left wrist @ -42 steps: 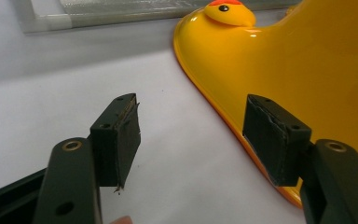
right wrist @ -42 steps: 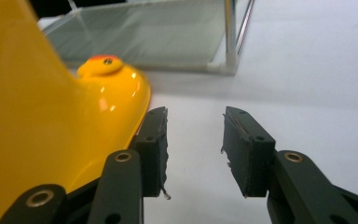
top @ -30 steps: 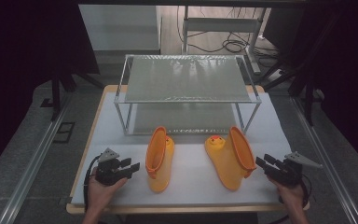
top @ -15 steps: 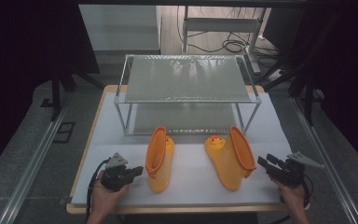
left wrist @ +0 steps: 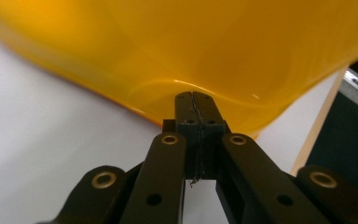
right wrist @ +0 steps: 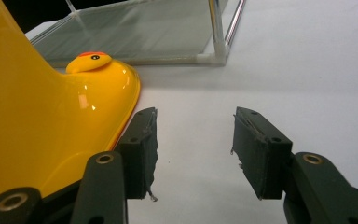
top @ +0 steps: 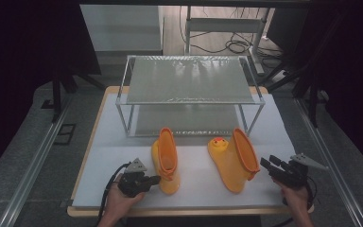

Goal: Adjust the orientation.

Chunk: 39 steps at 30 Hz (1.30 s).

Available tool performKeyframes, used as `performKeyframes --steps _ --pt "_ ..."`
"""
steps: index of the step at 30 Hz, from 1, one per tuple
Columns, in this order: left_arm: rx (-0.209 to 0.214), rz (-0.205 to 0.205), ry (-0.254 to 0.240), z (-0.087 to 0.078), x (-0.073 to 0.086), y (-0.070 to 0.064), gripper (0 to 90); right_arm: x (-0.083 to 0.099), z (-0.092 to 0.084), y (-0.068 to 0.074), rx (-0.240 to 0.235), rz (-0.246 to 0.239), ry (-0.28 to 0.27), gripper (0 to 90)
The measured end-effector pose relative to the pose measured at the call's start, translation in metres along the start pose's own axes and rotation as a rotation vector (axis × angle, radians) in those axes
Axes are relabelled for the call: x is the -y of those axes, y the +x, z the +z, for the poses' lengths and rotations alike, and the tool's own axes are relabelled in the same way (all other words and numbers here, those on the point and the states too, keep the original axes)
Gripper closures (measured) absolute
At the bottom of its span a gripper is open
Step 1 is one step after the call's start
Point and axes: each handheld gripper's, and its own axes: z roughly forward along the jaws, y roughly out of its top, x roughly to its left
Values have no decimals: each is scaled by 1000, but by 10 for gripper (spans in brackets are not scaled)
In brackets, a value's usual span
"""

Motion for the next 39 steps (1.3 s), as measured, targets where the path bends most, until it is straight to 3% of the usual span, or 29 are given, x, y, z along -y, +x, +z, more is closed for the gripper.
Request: performKeyframes --steps 7,13,16,17,21,24,28,33,36,39 --pt "37 22 2 16 -10 -7 882 -3 2 0 -7 -1 -3 493" --pt "64 23 -19 16 -9 -8 799 0 -1 2 -20 7 -11 482" --pt "36 28 -28 13 -8 -7 560 1 -2 2 -27 -10 -13 478" --pt "18 30 -30 8 -9 -3 513 1 -2 4 -37 -43 -16 464" --pt "-40 -29 -103 -10 -10 11 425 2 -6 7 -23 -87 -38 456" --pt "-84 -74 -139 -21 -8 21 396 -1 -10 8 -32 -69 -39 453" --pt "-115 -103 -164 -30 -3 29 389 -6 -14 10 -59 -71 -22 456" --pt "-135 -120 -182 -38 0 36 377 -32 -31 19 -87 -80 -9 446" --pt "-137 -127 -190 -41 -1 39 376 -61 -44 29 -94 -95 -3 440" --pt "-137 -128 -192 -42 0 40 375 -94 -56 47 -101 -142 34 444"
